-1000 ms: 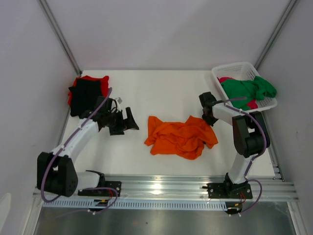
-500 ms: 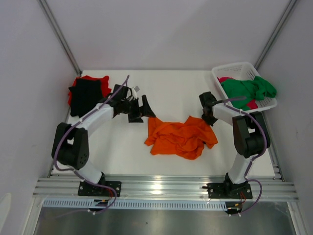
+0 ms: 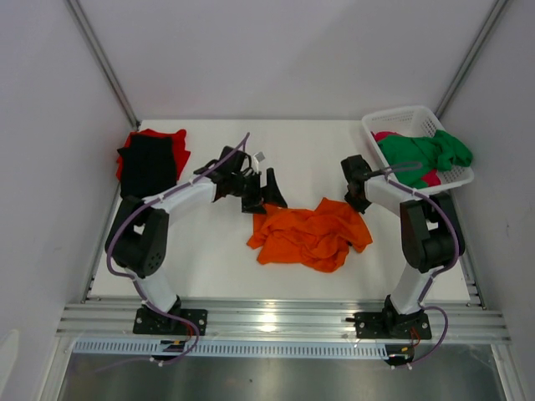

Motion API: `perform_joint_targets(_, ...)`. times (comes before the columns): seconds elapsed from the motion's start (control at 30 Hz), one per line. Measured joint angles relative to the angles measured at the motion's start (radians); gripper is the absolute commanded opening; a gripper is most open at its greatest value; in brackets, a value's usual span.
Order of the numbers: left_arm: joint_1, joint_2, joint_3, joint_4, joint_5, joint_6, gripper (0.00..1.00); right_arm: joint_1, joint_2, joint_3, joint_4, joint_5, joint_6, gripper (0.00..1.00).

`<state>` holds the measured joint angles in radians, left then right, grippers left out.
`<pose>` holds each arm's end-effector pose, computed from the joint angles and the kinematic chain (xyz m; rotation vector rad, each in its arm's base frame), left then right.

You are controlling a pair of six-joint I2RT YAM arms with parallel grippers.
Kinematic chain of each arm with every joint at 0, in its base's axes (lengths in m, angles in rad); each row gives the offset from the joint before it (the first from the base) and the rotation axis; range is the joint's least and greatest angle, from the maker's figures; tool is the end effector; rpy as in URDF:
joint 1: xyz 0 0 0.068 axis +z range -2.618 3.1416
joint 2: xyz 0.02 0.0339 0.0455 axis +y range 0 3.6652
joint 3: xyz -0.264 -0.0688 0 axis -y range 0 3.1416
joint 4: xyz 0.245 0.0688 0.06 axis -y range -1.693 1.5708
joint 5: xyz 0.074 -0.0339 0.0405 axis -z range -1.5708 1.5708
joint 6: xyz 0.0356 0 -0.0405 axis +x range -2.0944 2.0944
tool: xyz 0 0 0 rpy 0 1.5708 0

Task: Fold and stack the t-shirts
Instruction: Flatten out the tshirt

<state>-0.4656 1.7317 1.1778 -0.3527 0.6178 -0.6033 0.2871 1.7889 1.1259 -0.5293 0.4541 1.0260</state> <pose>0.3175 -0.1826 0.2151 0.1078 2.6441 -1.1844 0.3366 0.0831 0.1693 1.0323 2.3515 -0.1696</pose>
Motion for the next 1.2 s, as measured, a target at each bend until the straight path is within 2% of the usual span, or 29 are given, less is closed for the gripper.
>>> perform_joint_targets(0.17, -0.002, 0.000, 0.003, 0.002, -0.016, 0.005, 0.94, 0.000, -0.002, 0.000, 0.000, 0.000, -0.011, 0.05)
perform_joint_targets(0.27, -0.002, 0.002, 0.031, -0.061, -0.103, 0.034, 0.95, 0.000, -0.005, 0.000, 0.000, -0.001, -0.023, 0.05)
perform_joint_targets(0.47, -0.002, 0.058, 0.201, -0.186, -0.286, 0.112, 0.95, 0.000, -0.016, -0.004, 0.001, -0.009, -0.040, 0.05)
perform_joint_targets(0.73, -0.003, 0.175, 0.344, -0.298, -0.412, 0.173, 0.94, -0.002, -0.041, -0.025, 0.000, -0.015, -0.052, 0.05)
perform_joint_targets(0.9, -0.003, 0.188, 0.355, -0.377, -0.488, 0.206, 0.94, -0.009, -0.093, -0.046, 0.000, -0.018, -0.056, 0.05)
perform_joint_targets(1.13, -0.003, 0.188, 0.347, -0.421, -0.516, 0.220, 0.93, -0.014, -0.106, -0.047, 0.000, -0.023, -0.059, 0.05)
perform_joint_targets(1.2, -0.003, 0.188, 0.337, -0.421, -0.511, 0.219, 0.89, -0.014, -0.106, -0.047, 0.001, -0.026, -0.059, 0.05)
